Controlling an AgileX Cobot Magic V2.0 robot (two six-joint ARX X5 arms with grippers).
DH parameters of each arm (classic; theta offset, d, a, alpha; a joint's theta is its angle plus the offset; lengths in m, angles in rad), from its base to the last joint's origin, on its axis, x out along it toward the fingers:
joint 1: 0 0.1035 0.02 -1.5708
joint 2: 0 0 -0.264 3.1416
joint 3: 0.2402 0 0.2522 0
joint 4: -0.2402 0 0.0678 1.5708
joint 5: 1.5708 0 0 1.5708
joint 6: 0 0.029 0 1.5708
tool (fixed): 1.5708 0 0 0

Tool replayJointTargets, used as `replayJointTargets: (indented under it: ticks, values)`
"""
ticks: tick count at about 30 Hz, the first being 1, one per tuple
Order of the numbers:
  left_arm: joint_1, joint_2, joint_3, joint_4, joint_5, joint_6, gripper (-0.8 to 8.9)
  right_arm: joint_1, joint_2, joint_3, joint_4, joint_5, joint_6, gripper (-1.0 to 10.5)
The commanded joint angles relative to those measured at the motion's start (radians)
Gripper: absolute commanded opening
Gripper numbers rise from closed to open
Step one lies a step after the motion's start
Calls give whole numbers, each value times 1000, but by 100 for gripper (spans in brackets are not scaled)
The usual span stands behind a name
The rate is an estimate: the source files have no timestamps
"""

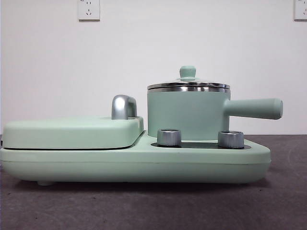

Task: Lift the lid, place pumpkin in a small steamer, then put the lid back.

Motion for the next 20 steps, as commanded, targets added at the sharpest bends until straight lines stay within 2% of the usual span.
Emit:
replayJointTargets:
  ticks: [1, 5, 9, 14, 20]
  values:
    - [1, -1, -19, -6, -4, 13, 25, -56, -38, -148, 230, 11, -54, 11]
    - [1, -1, -19, -6, -4, 12, 25, -111, -103, -372, 489, 19, -93, 11]
    - [1, -1, -19, -6, -4, 13, 25, -122, -163, -525, 649, 17, -97, 11]
    - [1, -1, -19, -6, -4, 13, 25, -122, -221, -632, 710, 23, -107, 11]
    - [1, -1, -19, -6, -4, 13, 25, -122, -269, -706, 706, 35, -105, 11]
